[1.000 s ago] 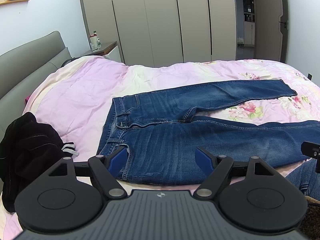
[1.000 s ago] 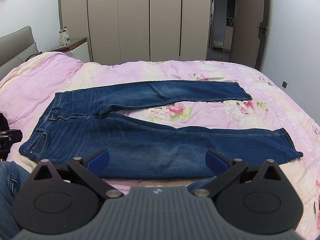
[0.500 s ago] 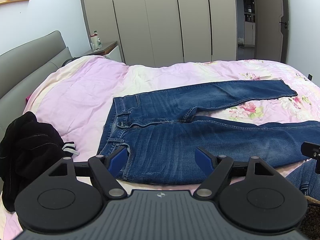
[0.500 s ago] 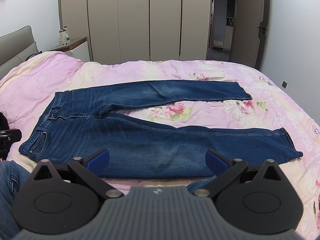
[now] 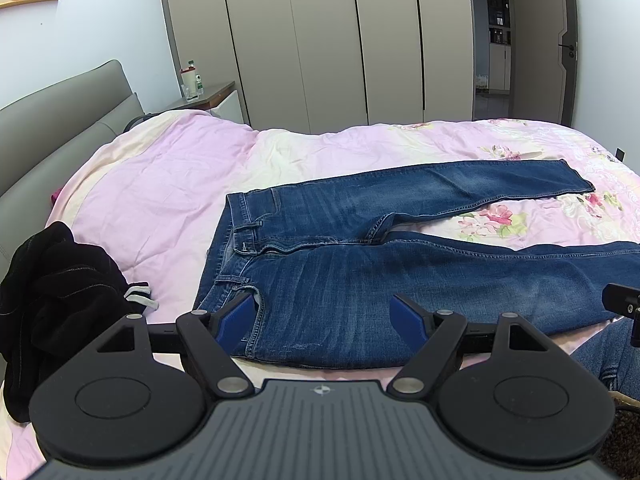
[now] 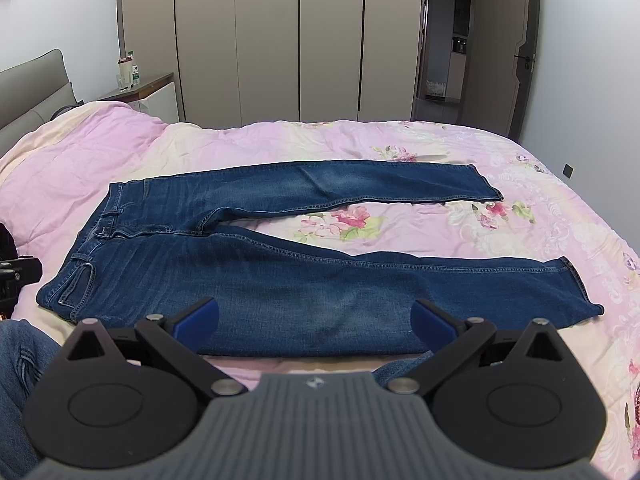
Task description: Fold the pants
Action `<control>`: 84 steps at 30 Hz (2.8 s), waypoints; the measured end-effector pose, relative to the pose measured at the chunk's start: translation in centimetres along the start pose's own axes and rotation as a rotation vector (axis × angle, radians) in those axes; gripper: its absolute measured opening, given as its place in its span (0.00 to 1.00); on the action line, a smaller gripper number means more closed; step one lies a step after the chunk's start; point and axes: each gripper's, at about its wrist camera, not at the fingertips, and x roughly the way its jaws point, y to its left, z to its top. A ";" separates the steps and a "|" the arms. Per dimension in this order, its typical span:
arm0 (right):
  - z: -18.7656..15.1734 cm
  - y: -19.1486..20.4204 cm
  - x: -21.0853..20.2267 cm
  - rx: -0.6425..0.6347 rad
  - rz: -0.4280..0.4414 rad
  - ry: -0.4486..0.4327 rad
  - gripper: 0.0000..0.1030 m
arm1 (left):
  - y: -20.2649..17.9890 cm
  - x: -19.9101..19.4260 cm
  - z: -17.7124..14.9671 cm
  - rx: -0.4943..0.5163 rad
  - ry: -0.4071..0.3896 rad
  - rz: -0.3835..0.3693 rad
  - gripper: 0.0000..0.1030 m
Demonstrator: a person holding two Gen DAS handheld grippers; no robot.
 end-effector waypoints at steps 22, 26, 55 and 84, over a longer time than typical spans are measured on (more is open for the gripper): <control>-0.1 0.3 0.2 -0.010 0.003 0.004 0.95 | 0.0 0.1 0.0 -0.001 0.001 -0.001 0.88; -0.1 0.4 0.3 -0.013 0.006 0.005 0.95 | 0.0 0.1 0.0 -0.002 0.000 -0.001 0.88; 2.4 -10.0 5.6 -0.126 -0.042 0.009 0.95 | 6.6 7.1 1.5 0.273 0.133 -0.195 0.76; -4.0 -34.2 18.5 -0.354 -0.178 0.475 0.57 | -2.2 25.5 -5.8 1.024 0.723 -0.239 0.76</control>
